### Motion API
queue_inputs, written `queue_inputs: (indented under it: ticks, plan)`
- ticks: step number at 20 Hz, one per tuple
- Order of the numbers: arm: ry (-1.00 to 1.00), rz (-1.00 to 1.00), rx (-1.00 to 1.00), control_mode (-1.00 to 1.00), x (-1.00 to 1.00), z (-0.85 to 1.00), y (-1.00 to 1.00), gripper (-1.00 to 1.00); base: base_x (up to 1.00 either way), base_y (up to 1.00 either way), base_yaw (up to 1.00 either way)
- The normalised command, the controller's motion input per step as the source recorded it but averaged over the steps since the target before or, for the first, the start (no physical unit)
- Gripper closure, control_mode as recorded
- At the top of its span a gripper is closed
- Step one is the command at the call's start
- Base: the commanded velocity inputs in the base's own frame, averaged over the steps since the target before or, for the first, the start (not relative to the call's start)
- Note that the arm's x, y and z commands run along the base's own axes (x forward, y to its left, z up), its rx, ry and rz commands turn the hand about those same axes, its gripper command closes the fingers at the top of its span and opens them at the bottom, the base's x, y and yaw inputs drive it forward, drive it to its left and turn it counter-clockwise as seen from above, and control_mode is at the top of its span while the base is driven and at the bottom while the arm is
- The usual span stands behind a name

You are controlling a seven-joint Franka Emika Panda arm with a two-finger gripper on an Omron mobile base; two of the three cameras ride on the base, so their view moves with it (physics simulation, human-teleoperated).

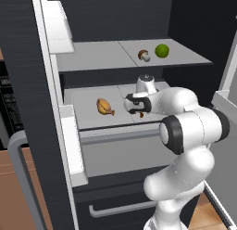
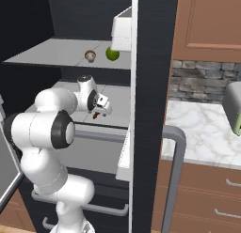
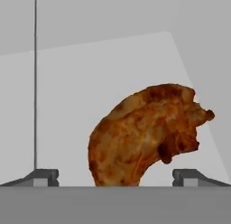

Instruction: Gather the mushroom and lime from the fridge and place them on a tray on the dining counter. Then gather the chicken drumsticks from the fridge and place them on the other tray.

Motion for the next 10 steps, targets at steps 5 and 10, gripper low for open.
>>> queue_inputs:
  ticks: [5,10]
  plan:
    - [0.0,0.0,0.0,-1.0,0.14,-0.37,0.01,1.0,0.0,0.0,0.0]
    - [0.0,0.0,0.0,-1.0,-0.01,-0.44,0.01,1.0,0.0,0.0,0.0]
